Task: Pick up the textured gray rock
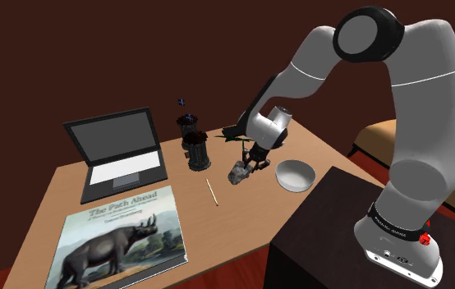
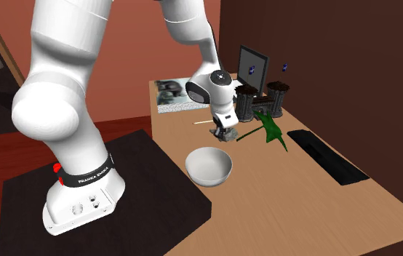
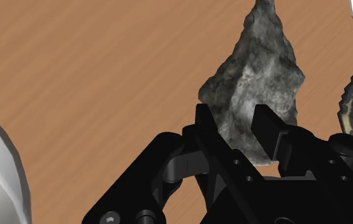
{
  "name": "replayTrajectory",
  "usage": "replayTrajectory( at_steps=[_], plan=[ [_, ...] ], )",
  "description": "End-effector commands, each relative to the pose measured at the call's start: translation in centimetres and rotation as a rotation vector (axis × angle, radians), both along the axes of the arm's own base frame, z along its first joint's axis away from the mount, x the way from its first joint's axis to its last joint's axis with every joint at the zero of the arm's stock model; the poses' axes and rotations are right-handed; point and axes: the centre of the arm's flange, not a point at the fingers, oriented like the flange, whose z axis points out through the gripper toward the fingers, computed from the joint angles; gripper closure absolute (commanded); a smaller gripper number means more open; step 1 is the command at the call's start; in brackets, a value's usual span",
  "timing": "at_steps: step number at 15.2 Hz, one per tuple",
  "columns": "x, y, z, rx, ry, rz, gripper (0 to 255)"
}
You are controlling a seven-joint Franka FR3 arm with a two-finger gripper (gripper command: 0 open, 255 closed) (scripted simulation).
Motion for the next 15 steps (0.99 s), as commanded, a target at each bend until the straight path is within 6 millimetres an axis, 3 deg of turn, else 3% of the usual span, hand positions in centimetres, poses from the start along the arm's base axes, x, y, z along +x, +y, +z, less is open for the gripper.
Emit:
replayTrajectory(
  at_steps=[1, 13, 15],
  plan=[
    [0.0, 0.0, 0.9, 0.000, 0.000, 0.000, 255],
    [0.0, 0.0, 7.2, 0.000, 0.000, 0.000, 255],
    [0.0, 0.0, 7.3, 0.000, 0.000, 0.000, 255]
  ],
)
